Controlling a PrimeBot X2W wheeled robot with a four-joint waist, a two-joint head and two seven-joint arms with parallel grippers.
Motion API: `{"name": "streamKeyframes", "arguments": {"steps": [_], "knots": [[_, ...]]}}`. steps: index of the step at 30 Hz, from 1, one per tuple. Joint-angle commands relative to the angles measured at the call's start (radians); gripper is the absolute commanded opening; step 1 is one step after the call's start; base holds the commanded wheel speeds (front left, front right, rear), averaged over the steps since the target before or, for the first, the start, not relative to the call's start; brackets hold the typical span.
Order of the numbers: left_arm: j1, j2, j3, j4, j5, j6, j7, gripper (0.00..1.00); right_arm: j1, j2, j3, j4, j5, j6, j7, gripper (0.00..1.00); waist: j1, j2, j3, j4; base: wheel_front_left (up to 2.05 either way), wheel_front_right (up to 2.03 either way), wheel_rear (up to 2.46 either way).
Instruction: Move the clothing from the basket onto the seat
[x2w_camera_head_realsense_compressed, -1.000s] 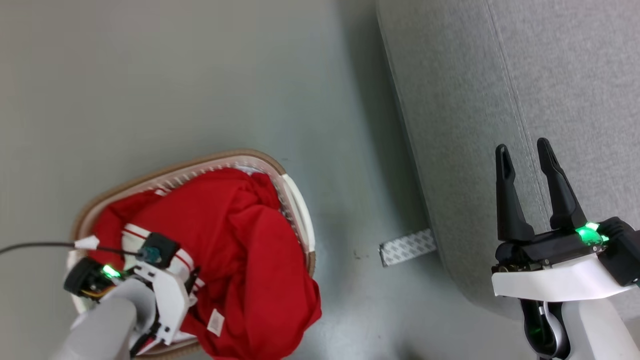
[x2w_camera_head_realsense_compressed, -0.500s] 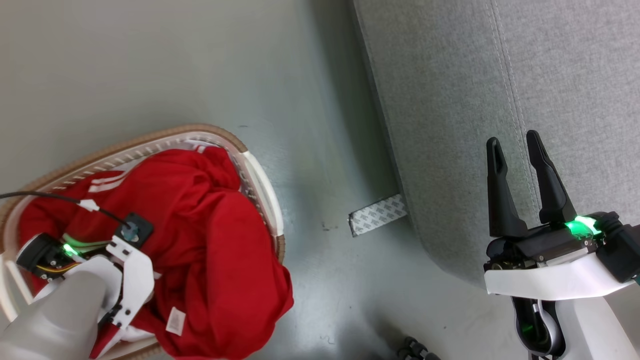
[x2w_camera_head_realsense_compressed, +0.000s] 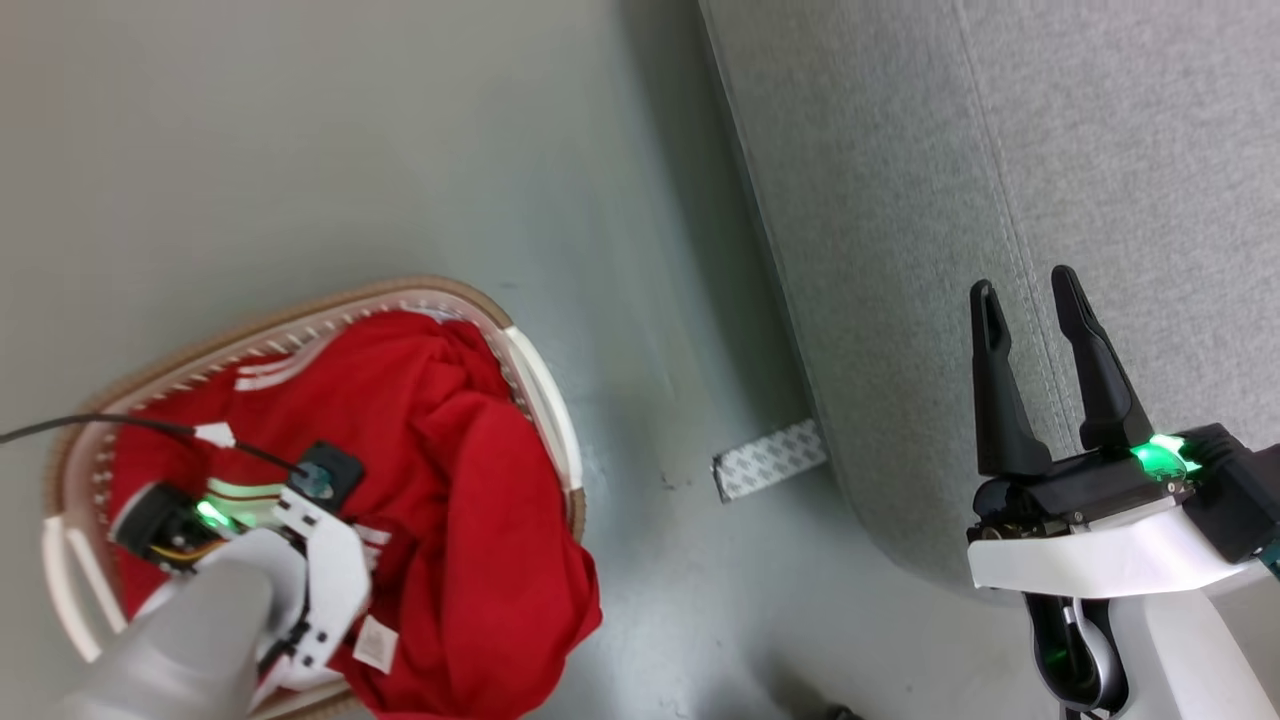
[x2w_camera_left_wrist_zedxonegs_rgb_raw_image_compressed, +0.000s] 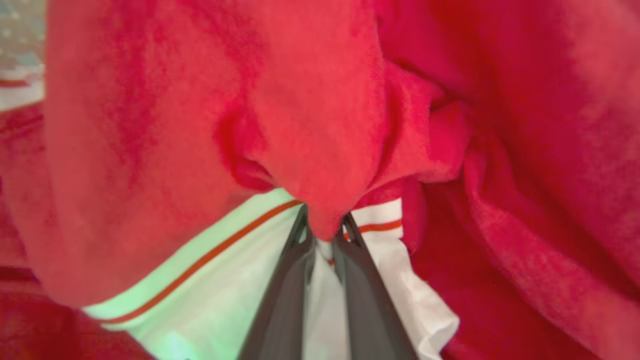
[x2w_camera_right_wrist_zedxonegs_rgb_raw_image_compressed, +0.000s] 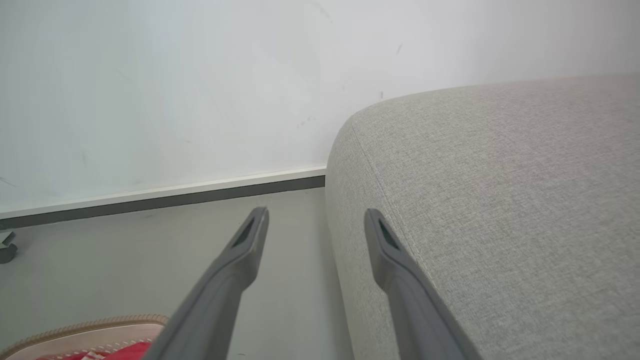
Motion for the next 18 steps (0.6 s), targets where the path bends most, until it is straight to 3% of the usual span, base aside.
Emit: {"name": "streamKeyframes", "arguments": {"steps": [1,11,14,18], "knots": [[0.022,-0.014,-0.003,0.005,-0.023,0.002,-0.024,0.00,-0.009,-0.003,-0.009,0.010,-0.015,-0.002,0.001,1.00,0.0000,0.0000,-0.047,0.025,0.00,0.00,0.00],[0.089,-0.119,-0.009,-0.019,-0.151,0.002,-0.162,0.00,0.030,-0.004,-0.037,0.058,-0.043,-0.002,0.001,1.00,0.0000,0.0000,-0.290,0.127,0.00,0.00,0.00],[0.111,-0.154,-0.023,-0.034,-0.188,0.002,-0.177,0.00,0.046,-0.004,-0.051,0.071,0.025,-0.002,0.001,1.00,0.0000,0.0000,-0.366,0.169,0.00,0.00,0.00],[0.128,-0.182,-0.032,-0.052,-0.219,0.002,-0.200,0.00,0.062,-0.004,-0.053,0.087,0.033,-0.002,0.001,1.00,0.0000,0.0000,-0.437,0.210,0.00,0.00,0.00]]}}
